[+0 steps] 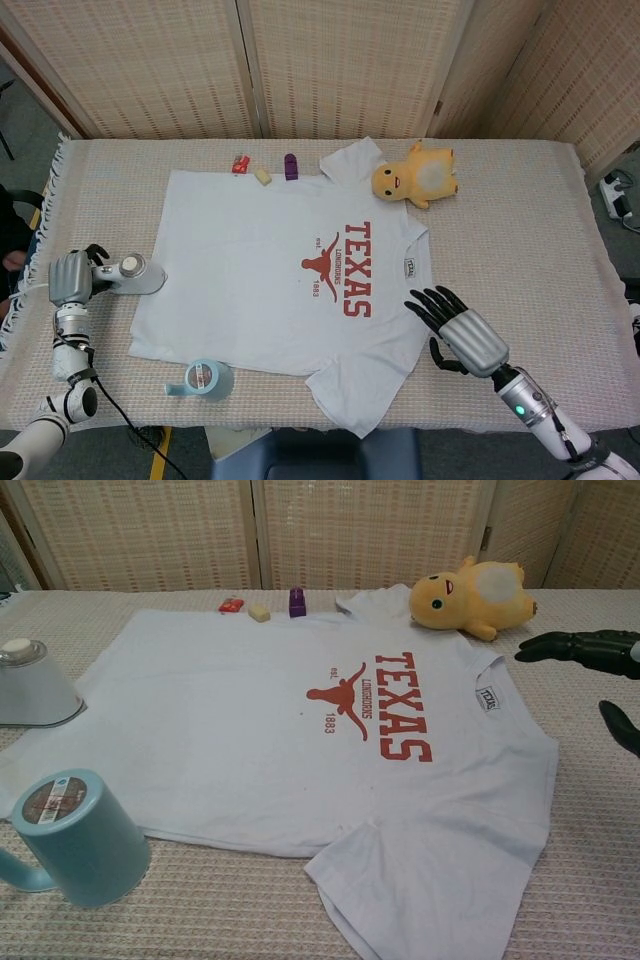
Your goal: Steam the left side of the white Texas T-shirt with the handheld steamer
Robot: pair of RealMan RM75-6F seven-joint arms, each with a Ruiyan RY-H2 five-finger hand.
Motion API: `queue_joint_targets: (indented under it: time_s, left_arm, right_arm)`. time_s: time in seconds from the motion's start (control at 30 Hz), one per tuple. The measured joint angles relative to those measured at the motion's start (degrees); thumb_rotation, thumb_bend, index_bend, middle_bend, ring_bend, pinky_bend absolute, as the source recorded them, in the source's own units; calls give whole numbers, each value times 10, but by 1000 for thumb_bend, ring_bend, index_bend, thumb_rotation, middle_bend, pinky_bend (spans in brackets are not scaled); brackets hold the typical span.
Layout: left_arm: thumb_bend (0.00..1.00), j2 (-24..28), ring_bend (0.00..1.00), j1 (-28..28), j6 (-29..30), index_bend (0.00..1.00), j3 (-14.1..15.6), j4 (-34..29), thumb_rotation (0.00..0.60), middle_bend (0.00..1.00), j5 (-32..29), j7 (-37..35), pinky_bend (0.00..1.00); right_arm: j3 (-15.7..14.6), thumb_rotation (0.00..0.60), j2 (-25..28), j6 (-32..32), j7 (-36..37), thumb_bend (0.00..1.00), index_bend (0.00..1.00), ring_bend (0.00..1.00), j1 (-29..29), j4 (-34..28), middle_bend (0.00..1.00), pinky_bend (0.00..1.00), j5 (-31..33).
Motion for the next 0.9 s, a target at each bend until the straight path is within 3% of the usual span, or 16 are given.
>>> queue_joint_targets:
  time_s: [0.1, 0.4, 0.47, 0.63, 0.77, 0.9]
  left_arm:
    - [72, 16, 0, 6, 9, 0, -2, -30, 600, 0, -2, 3, 155]
    - [81, 100, 0, 37, 19, 2, 4, -163, 600, 8, -5, 37, 134]
    - [115, 134, 5, 48, 19, 25, 10, -207, 600, 56, -4, 48, 143]
    - [143, 216, 70, 81, 28, 139, 24, -312, 600, 158, -3, 66, 157]
    - [145, 268, 114, 120, 53, 204, 41, -370, 600, 211, 5, 62, 169]
    - [146, 276, 139, 143, 103, 231, 55, -379, 600, 239, 32, 46, 180]
  right_arm:
    - [6, 352, 11, 7, 2, 775, 0, 0, -4, -1, 0, 0, 2]
    - [11, 354, 38, 7, 0, 769, 0, 0, -15, -6, 0, 0, 16]
    - [12, 355, 42, 6, 2, 722, 0, 0, -19, -4, 0, 0, 27]
    - [22, 370, 50, 18, 16, 321, 0, 0, -39, 2, 36, 0, 59]
    - [29, 370, 52, 45, 19, 209, 0, 4, -58, 5, 97, 91, 69]
    - [34, 407, 53, 81, 26, 202, 0, 14, -84, 7, 112, 127, 76]
